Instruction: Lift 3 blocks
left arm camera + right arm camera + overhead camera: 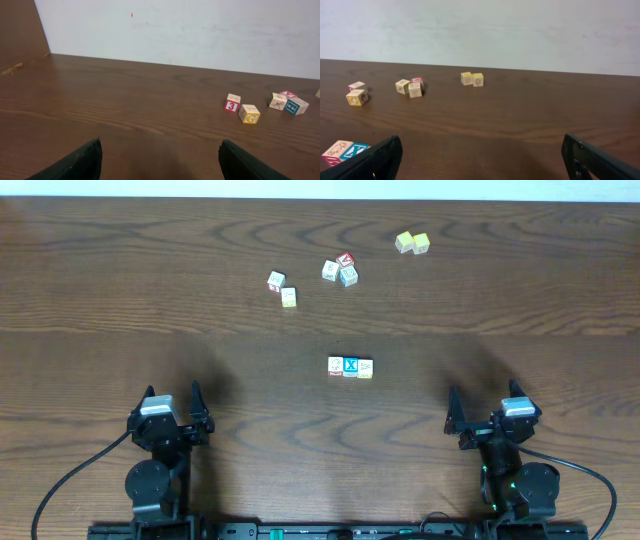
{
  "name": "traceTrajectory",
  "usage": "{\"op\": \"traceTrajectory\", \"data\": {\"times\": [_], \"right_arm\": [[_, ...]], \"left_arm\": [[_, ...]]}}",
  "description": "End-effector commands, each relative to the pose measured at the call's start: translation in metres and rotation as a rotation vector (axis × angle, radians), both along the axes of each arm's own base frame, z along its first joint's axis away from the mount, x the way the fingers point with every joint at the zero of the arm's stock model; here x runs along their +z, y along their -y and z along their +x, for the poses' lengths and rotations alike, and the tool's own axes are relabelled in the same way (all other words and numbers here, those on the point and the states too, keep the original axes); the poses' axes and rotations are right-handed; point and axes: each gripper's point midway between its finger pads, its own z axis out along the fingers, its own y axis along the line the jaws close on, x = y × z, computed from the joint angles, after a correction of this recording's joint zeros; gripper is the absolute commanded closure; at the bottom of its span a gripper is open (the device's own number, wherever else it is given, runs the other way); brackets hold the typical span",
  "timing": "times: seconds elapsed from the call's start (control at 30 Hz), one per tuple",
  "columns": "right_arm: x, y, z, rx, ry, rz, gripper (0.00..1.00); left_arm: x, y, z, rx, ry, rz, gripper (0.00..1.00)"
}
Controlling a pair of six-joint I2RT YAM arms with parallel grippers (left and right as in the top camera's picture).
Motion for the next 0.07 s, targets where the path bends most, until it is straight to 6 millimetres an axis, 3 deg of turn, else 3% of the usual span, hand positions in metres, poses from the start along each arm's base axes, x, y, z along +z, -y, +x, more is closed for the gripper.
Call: {"op": "traceTrajectory", "data": {"times": [0.0,0.03], "right_arm": [[-0.0004,0.0006,-0.0002,0.0,0.002,-0.014,0.01],[-0.0004,0.0006,-0.0002,0.0,0.002,-0.014,0.01]], "left_arm": [[-0.0147,-0.0013,-0.0013,0.006,-0.047,-0.002,0.25],[-0.0146,-0.0013,-0.0013,0.006,-0.047,-0.002,0.25]]}}
